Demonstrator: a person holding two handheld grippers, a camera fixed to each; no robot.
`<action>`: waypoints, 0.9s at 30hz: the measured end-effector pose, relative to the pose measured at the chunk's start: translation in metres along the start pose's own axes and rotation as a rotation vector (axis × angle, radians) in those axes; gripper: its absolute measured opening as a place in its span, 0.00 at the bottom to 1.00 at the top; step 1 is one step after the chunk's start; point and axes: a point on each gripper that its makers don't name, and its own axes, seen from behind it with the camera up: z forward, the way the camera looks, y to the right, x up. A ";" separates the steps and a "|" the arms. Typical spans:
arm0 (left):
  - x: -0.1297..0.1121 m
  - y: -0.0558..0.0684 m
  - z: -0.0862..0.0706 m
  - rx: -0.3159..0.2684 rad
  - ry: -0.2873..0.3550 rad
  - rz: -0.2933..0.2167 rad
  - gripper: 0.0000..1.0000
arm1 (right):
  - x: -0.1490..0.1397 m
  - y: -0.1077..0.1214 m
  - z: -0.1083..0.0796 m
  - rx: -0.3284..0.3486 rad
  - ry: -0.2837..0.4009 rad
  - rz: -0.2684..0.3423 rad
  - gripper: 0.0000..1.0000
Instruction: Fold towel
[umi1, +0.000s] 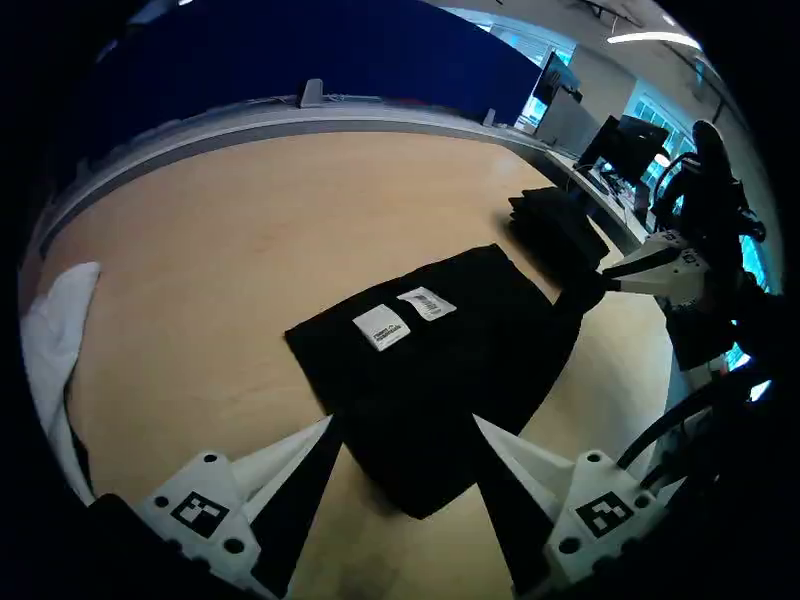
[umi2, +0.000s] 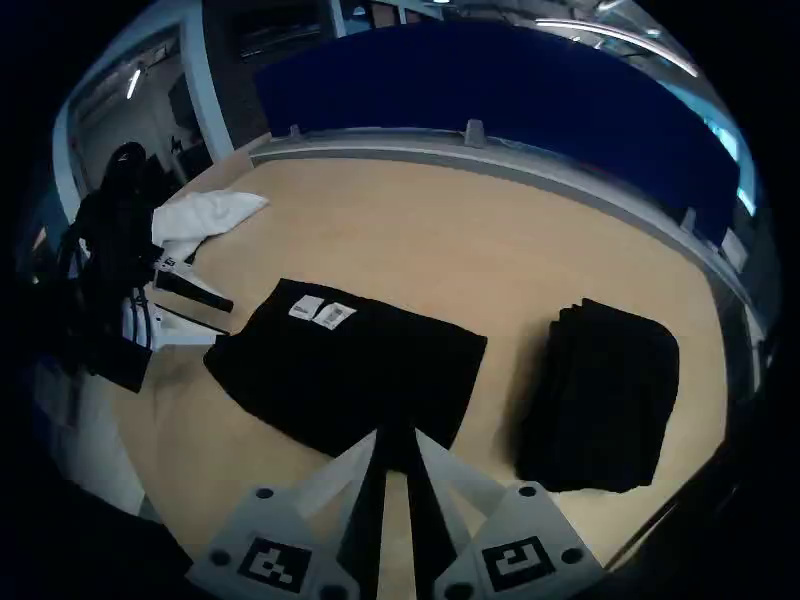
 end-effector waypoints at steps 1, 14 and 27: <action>0.000 -0.001 0.003 0.000 -0.003 0.002 0.84 | 0.000 0.000 0.000 0.000 0.000 0.001 0.12; -0.007 -0.004 0.023 -0.023 -0.038 0.023 0.83 | -0.004 0.000 0.002 0.003 -0.005 0.007 0.12; -0.004 -0.009 0.028 -0.007 -0.035 0.028 0.80 | -0.004 0.001 0.002 0.006 -0.004 0.009 0.12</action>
